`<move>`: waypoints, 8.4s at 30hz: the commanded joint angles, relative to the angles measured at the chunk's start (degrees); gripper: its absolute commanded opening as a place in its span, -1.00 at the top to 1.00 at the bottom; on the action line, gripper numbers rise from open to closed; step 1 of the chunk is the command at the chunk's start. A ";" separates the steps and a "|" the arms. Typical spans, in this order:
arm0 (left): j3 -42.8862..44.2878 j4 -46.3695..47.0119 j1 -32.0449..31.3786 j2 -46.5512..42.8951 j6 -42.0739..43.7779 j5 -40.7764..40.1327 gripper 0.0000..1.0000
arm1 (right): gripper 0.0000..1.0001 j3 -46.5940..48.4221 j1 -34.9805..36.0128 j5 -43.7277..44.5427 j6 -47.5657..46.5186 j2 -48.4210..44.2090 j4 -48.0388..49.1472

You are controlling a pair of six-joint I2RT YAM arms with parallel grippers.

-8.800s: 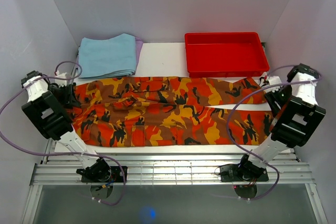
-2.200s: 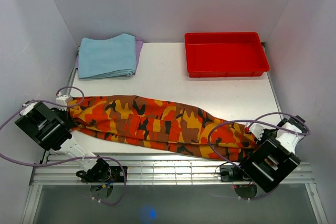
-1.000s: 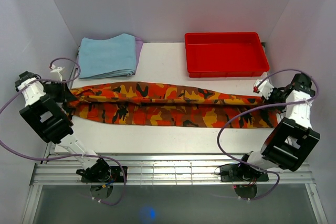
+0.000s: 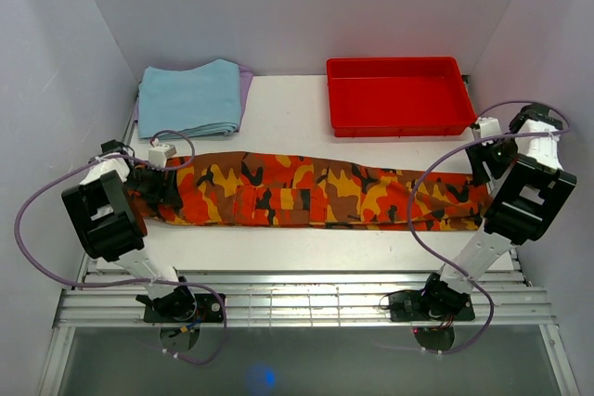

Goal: Fold and stack the trousers
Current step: Fold the trousers

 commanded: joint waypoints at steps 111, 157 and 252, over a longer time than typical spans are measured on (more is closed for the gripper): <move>-1.42 18.47 25.53 0.84 -46.99 13.07 0.07 | -0.30 -19.46 19.42 21.91 -8.75 7.10 5.67; 8.98 10.39 -13.65 2.42 -16.42 2.72 -0.27 | -0.33 27.99 48.67 -22.55 12.68 13.68 1.17; 6.22 5.64 -32.21 -4.97 -31.00 -2.74 -0.28 | 0.85 -37.74 99.31 27.89 -10.60 17.21 113.25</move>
